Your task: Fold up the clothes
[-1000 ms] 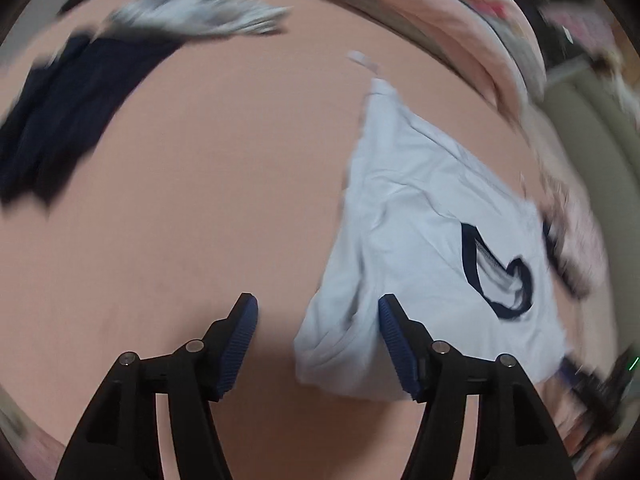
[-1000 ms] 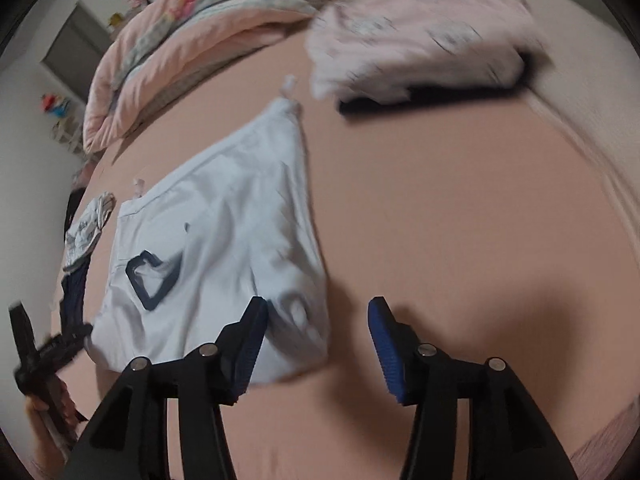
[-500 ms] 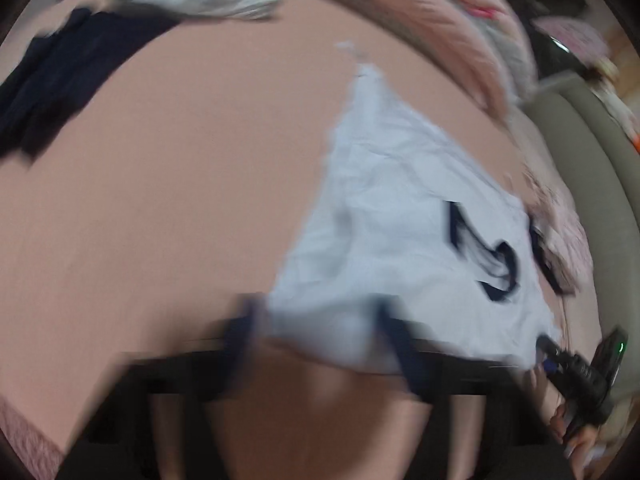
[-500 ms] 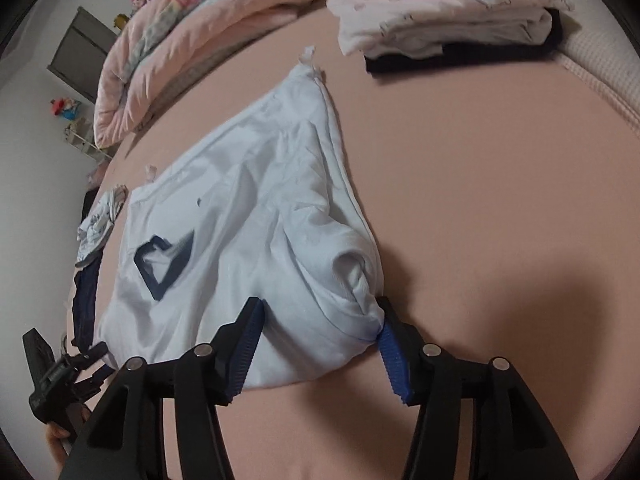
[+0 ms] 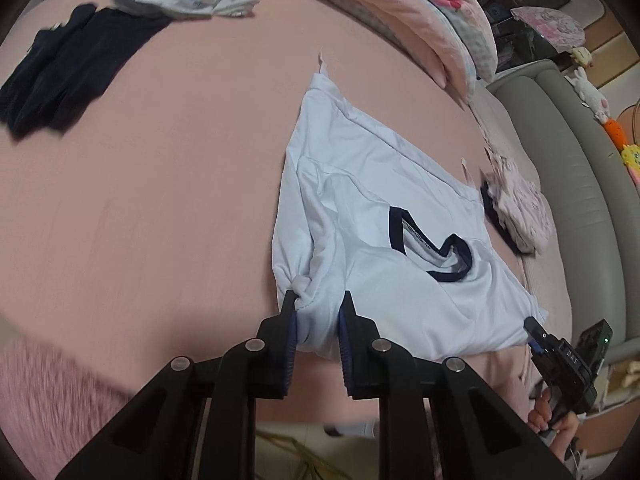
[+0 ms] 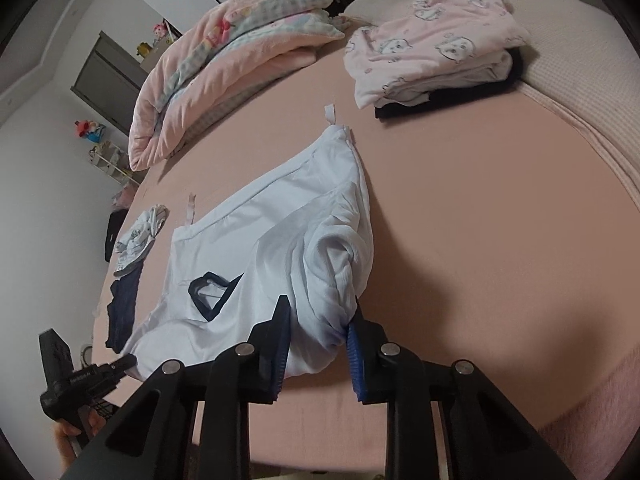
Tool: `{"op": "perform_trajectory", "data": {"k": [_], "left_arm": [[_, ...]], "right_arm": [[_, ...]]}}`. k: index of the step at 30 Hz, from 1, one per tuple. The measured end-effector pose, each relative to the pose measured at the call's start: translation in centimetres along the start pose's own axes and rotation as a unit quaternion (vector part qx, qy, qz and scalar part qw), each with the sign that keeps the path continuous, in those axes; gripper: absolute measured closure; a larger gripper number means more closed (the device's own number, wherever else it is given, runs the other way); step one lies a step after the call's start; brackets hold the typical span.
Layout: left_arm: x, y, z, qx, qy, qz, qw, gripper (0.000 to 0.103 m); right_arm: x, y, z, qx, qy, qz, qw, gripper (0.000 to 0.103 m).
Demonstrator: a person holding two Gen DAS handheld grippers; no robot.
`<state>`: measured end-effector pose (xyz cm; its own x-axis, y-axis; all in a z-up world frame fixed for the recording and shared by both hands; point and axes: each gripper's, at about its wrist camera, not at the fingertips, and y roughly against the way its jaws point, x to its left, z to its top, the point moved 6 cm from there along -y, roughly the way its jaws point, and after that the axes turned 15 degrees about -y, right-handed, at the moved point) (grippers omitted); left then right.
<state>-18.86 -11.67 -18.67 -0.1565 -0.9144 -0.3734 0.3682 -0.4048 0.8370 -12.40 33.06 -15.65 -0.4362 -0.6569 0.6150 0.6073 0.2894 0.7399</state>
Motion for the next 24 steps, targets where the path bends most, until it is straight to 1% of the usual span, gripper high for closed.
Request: {"op": "perform_trajectory", "data": {"k": [3,5,6,7,8,10,11,13,14,15,16,17,18,20,22,24], "left_arm": [[0.4,0.1,-2.1,0.008,0.002,0.001,1.0,0.087],[1.5,-1.6,-3.0,0.03,0.019,0.0,0.9994,0.087],[2.0,-2.6,-3.2,0.04,0.032,-0.005,0.9987,0.086],[2.1,-3.1,-3.1,0.041,0.042,-0.011,0.9982,0.086],[2.1,-3.1,-2.9,0.039,0.049,-0.015,0.998,0.083],[2.1,-2.9,-2.5,0.033,0.057,-0.021,0.9976,0.081],[2.0,-2.5,-2.4,0.032,0.05,-0.012,0.9982,0.081],[2.4,-2.0,-2.5,0.043,0.032,0.034,0.998,0.081],[2.6,-1.7,-2.4,0.049,0.024,0.055,0.997,0.08],[2.7,-1.2,-2.4,0.049,0.022,0.071,0.996,0.08],[2.9,-0.4,-2.4,0.042,0.016,0.086,0.9953,0.08],[2.9,0.8,-2.4,0.026,0.004,0.096,0.995,0.08],[2.8,1.7,-2.3,0.011,-0.007,0.1,0.9949,0.08],[1.6,2.1,-1.7,-0.013,-0.028,0.077,0.9966,0.08],[0.2,1.6,-1.5,-0.011,-0.057,0.061,0.9964,0.08],[-1.5,0.7,-1.8,0.001,-0.092,0.057,0.9942,0.079]], "right_arm": [[-1.0,0.0,-1.6,0.017,-0.001,-0.009,1.0,0.079],[-2.5,-0.9,-2.7,0.038,-0.003,-0.029,0.999,0.079],[-3.4,-1.8,-3.3,0.055,-0.011,-0.036,0.998,0.079],[-4.2,-2.5,-3.6,0.067,-0.022,-0.041,0.997,0.079],[-4.8,-2.9,-3.7,0.071,-0.035,-0.039,0.996,0.077],[-5.0,-2.5,-3.5,0.064,-0.05,-0.027,0.996,0.076],[-4.7,-2.2,-3.4,0.057,-0.04,-0.031,0.997,0.075],[-3.9,-1.4,-3.3,0.039,-0.006,-0.048,0.998,0.075],[-3.8,-1.3,-3.3,0.04,0.009,-0.059,0.997,0.073],[-3.8,-1.5,-3.5,0.05,0.021,-0.074,0.996,0.072],[-4.0,-1.6,-3.6,0.061,0.03,-0.089,0.994,0.069],[-4.3,-1.4,-3.5,0.065,0.034,-0.1,0.992,0.066],[-4.4,-0.9,-3.3,0.054,0.038,-0.112,0.992,0.065],[-4.4,0.5,-2.6,0.022,0.049,-0.136,0.989,0.065],[-4.1,1.9,-1.9,-0.012,0.062,-0.154,0.986,0.065],[-3.0,2.9,-1.5,-0.042,0.083,-0.157,0.983,0.065]]}}
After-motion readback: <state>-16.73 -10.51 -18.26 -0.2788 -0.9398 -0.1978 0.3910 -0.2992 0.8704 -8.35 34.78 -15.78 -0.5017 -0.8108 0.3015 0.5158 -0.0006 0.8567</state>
